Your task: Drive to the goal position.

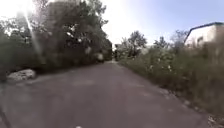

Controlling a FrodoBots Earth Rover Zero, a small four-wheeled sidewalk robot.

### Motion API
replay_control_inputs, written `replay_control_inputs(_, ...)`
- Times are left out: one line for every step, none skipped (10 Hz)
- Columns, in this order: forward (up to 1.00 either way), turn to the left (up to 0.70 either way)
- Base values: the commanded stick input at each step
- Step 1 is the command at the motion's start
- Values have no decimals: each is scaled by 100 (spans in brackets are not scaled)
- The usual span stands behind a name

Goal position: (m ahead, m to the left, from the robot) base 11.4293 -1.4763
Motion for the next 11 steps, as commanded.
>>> replay_control_inputs(100,-10)
replay_control_inputs(100,-10)
replay_control_inputs(100,-10)
replay_control_inputs(100,-10)
replay_control_inputs(100,-10)
replay_control_inputs(100,-10)
replay_control_inputs(100,-10)
replay_control_inputs(100,-10)
replay_control_inputs(100,-10)
replay_control_inputs(100,-10)
replay_control_inputs(100,-9)
